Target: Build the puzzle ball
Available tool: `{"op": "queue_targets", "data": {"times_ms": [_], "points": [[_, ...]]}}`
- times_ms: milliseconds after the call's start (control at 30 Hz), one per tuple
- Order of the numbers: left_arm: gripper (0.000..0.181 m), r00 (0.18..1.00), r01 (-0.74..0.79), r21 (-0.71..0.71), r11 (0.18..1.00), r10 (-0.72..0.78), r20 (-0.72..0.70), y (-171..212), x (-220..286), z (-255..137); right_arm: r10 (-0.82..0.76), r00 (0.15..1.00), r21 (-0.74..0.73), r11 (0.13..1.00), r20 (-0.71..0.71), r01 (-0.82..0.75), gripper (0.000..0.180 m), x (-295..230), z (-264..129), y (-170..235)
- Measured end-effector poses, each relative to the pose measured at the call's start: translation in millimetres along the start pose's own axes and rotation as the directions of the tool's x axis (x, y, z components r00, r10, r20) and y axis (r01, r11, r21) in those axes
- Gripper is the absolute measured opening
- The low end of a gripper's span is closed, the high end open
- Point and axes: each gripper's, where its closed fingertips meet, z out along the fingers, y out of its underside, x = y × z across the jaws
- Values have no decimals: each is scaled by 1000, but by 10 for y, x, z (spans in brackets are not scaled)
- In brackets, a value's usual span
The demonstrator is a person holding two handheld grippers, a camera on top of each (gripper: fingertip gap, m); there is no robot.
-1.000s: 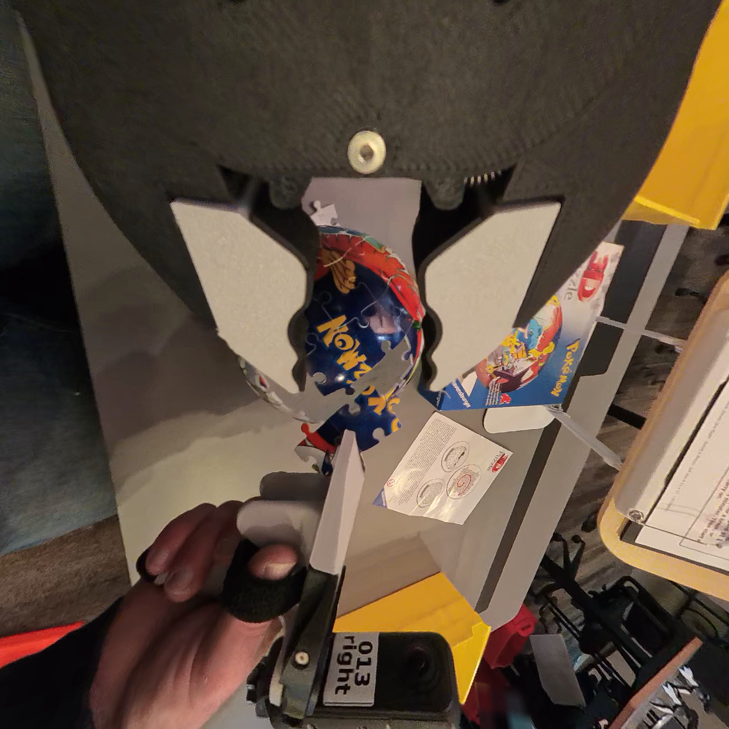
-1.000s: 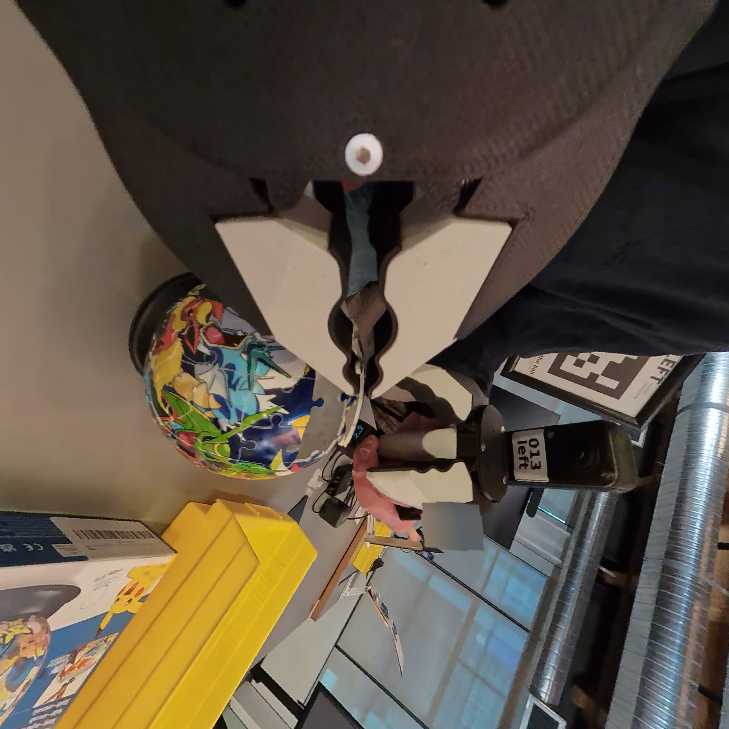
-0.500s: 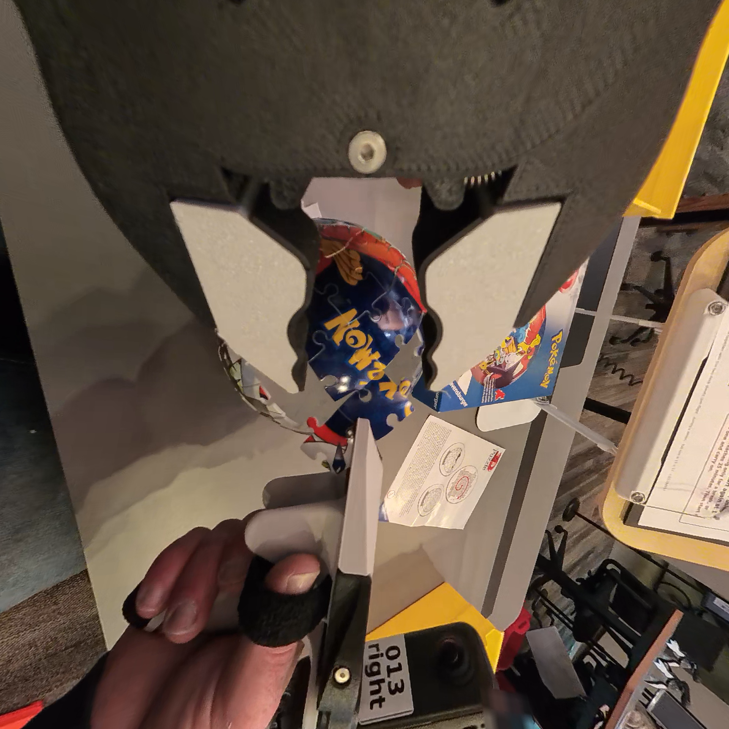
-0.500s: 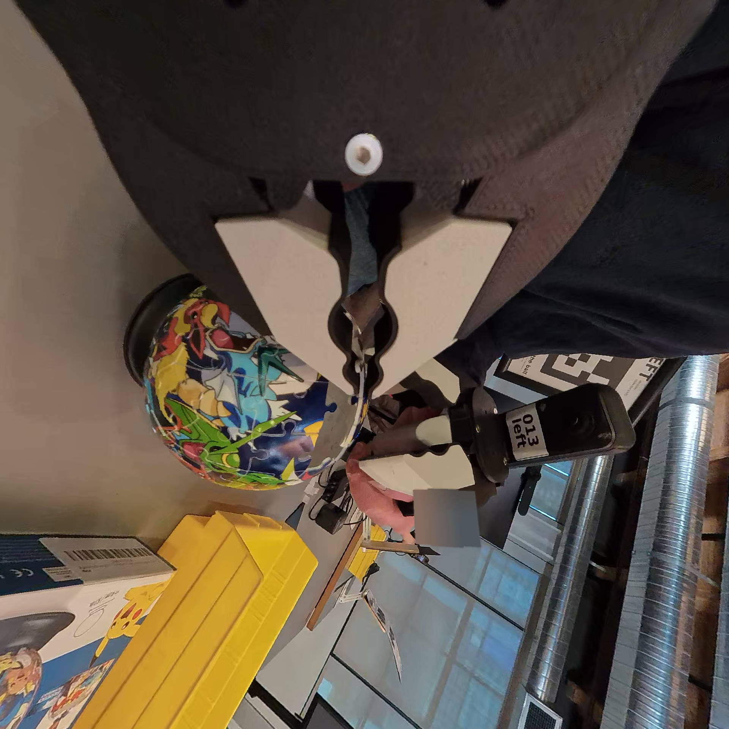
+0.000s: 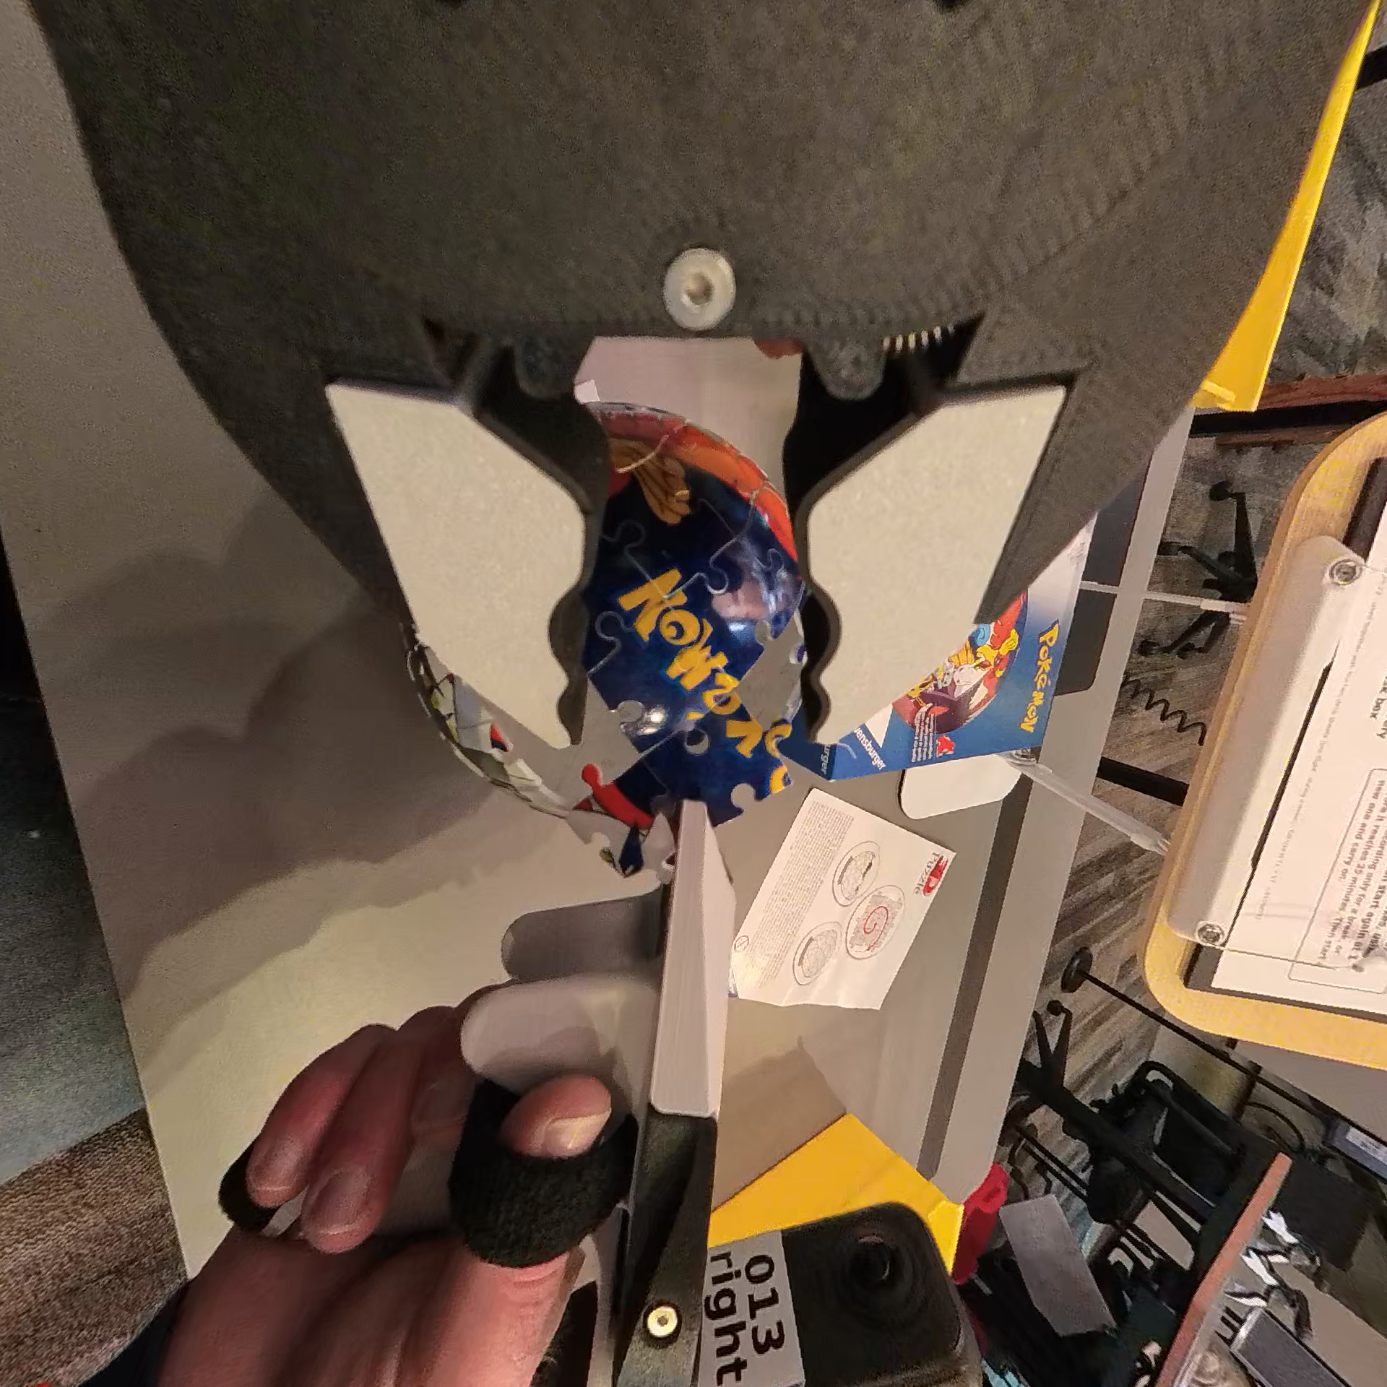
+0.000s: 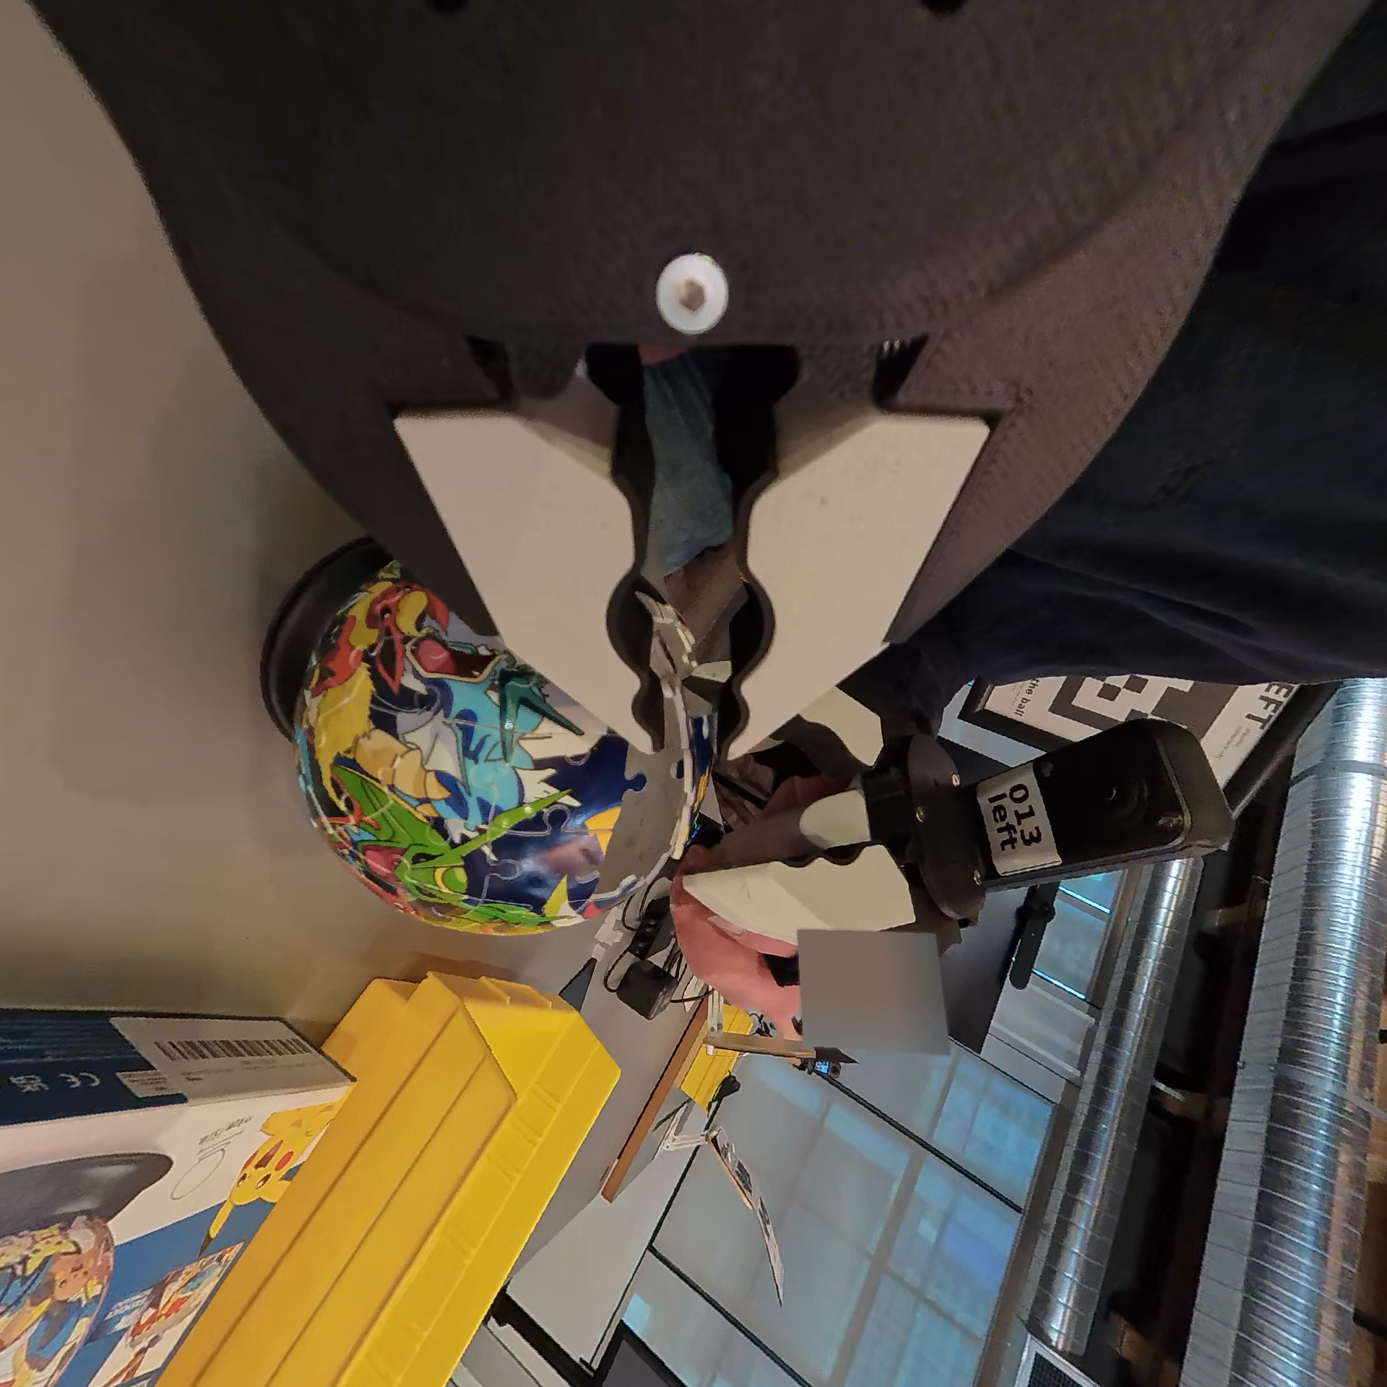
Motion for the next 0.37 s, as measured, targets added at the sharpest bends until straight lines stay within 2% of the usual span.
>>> {"op": "queue_targets", "data": {"times_ms": [33, 367], "points": [[55, 1000, 0, 0, 1000, 0, 0, 0, 2, 2, -7, 1000, -2, 1000, -6, 7, 12, 1, -2, 3], [54, 999, -31, -3, 1000, 31, -13, -25, 32, 5, -27, 998, -2, 1000, -49, 27, 11, 22, -24, -10]]}}
